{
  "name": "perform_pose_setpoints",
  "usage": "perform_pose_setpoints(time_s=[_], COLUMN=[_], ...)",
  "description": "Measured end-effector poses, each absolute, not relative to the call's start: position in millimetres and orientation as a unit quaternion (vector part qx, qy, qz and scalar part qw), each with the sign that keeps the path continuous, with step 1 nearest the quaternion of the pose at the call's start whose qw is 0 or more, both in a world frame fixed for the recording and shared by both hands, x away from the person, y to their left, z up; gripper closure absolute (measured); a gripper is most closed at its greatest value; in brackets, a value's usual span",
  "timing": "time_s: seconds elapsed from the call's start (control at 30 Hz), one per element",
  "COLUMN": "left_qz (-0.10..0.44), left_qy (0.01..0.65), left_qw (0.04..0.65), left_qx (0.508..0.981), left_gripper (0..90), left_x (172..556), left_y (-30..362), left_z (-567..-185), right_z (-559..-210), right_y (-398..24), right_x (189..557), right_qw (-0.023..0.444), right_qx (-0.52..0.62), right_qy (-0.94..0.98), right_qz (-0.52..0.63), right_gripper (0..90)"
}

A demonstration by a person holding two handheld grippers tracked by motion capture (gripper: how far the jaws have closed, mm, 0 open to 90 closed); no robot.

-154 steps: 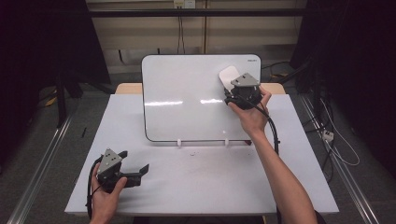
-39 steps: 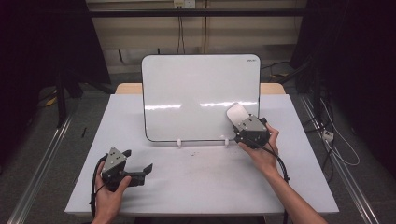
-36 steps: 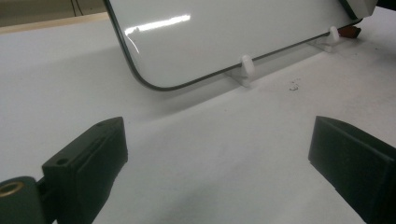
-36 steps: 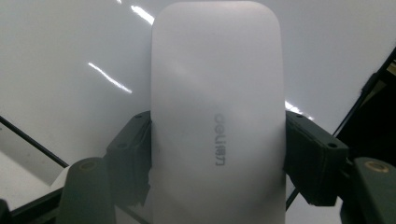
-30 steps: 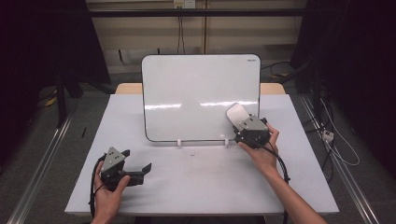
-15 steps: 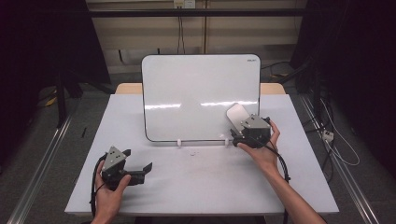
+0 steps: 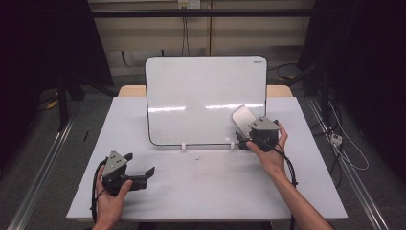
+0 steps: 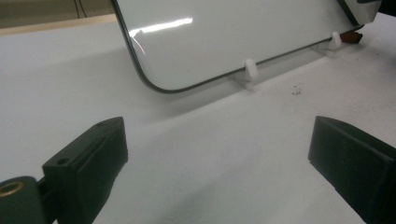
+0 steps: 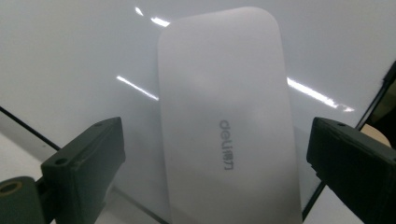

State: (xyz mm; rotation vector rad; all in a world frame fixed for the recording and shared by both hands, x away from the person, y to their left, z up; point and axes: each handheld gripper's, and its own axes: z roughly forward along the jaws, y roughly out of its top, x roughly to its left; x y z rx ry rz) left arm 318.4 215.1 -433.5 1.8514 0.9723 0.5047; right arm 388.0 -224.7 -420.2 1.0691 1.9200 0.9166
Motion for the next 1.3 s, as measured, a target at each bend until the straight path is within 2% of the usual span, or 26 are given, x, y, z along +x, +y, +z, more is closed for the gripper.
perform_pose_setpoints(time_s=[0.37,1.3], left_qz=[0.203,0.211], left_qy=[0.392,0.393], left_qw=[0.478,0.486], left_qx=[0.759,0.752], left_gripper=[4.7,5.1], left_x=[321.3,325.5], left_y=[213.9,211.2], left_z=[-432.9,-431.6], right_z=[-409.6,-409.6], right_y=[-235.7,-248.6], right_x=[384.1,341.1], right_qw=[0.325,0.316], right_qx=[0.448,0.453], right_qy=[0.73,0.701], right_qz=[0.402,0.452], right_gripper=[7.9,7.5])
